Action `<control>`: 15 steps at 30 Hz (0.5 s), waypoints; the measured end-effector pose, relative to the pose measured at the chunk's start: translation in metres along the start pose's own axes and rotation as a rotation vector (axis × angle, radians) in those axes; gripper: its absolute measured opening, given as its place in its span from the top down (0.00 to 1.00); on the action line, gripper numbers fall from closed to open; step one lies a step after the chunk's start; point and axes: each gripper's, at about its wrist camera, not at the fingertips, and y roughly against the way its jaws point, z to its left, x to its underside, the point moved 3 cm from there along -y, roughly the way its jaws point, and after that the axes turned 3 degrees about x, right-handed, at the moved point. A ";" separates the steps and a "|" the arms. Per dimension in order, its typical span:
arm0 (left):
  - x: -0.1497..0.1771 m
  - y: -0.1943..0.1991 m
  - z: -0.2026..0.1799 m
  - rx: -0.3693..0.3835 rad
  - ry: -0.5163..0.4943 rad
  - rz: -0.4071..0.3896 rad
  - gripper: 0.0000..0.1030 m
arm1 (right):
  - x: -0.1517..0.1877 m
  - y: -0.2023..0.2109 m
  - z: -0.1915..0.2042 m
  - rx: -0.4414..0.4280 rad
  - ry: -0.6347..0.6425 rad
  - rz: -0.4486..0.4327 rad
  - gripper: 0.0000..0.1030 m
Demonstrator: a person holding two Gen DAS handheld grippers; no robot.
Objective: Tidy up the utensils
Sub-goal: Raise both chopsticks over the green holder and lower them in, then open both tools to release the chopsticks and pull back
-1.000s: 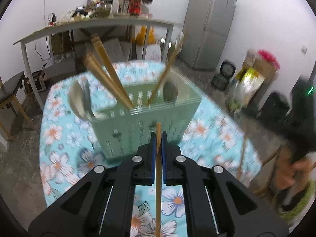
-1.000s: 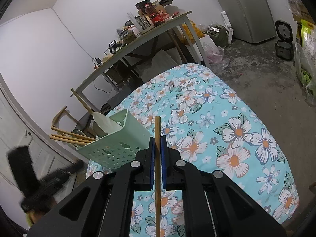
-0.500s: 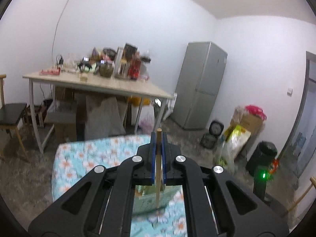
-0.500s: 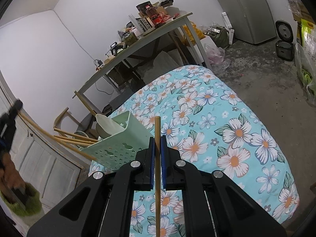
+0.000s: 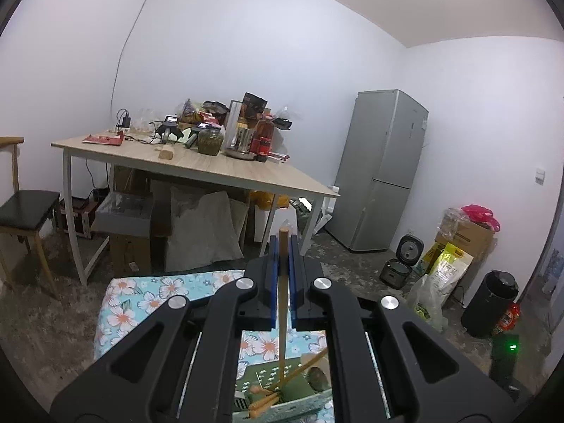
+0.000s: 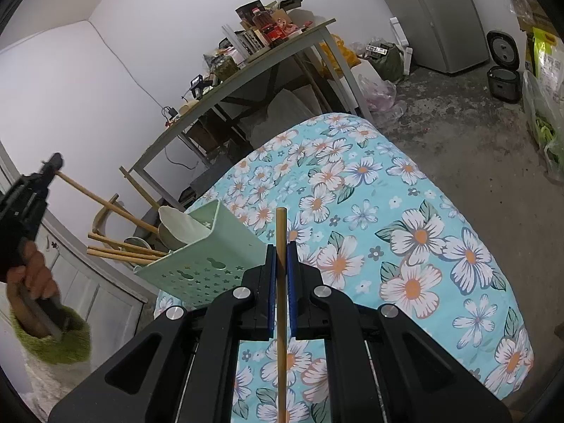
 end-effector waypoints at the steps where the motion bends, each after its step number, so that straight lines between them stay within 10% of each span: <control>1: 0.007 -0.005 0.001 -0.015 -0.015 -0.003 0.96 | 0.000 -0.001 0.000 0.000 0.000 0.003 0.94; 11: 0.048 -0.029 0.015 -0.073 -0.015 0.042 0.95 | -0.001 0.001 0.007 0.009 0.034 -0.003 0.94; 15: 0.046 -0.017 0.020 -0.076 -0.003 0.016 0.81 | -0.005 0.008 0.019 0.006 0.075 -0.025 0.94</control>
